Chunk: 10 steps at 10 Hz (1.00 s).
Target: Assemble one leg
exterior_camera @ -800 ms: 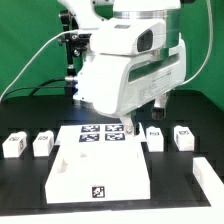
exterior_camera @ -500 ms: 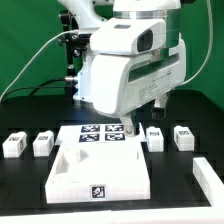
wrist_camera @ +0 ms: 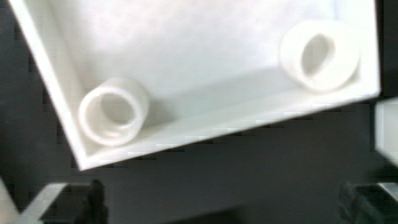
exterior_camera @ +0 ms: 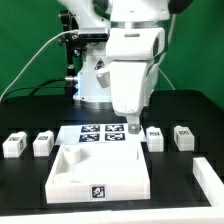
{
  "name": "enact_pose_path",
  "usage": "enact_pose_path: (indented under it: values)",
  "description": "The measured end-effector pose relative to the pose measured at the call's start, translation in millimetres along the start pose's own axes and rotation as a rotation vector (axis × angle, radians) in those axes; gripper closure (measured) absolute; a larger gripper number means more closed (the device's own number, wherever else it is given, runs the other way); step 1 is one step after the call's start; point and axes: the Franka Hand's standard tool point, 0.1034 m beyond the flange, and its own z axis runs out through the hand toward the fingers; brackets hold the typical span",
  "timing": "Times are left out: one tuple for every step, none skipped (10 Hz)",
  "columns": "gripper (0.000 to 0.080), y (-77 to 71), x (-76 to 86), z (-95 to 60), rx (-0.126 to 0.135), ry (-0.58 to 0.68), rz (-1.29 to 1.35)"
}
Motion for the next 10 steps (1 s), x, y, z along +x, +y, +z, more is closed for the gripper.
enact_pose_path:
  values:
    - [0.015,-3.7,-8.2,2.6,0.001,-0.001,-0.06]
    - [0.015,-1.9,-7.0,2.1,-0.001,-0.001,-0.078]
    - [0.015,-2.1,-6.8,2.3,0.0,-0.001,-0.067]
    - [0.015,-2.2,-7.5,2.5,0.0,-0.001,-0.065]
    - [0.015,-2.3,-7.8,2.8,0.001,-0.001,-0.065]
    - [0.015,-4.5,-8.6,4.4,0.004,-0.002,-0.065]
    - [0.015,-18.5,-14.1,13.9,-0.004,0.003,-0.086]
    - [0.015,-40.8,-26.3,28.8,-0.005,0.008,-0.114]
    - [0.015,-54.6,-39.5,43.5,-0.003,0.012,-0.125]
    - [0.015,-59.6,-46.5,57.0,-0.005,0.019,-0.11]
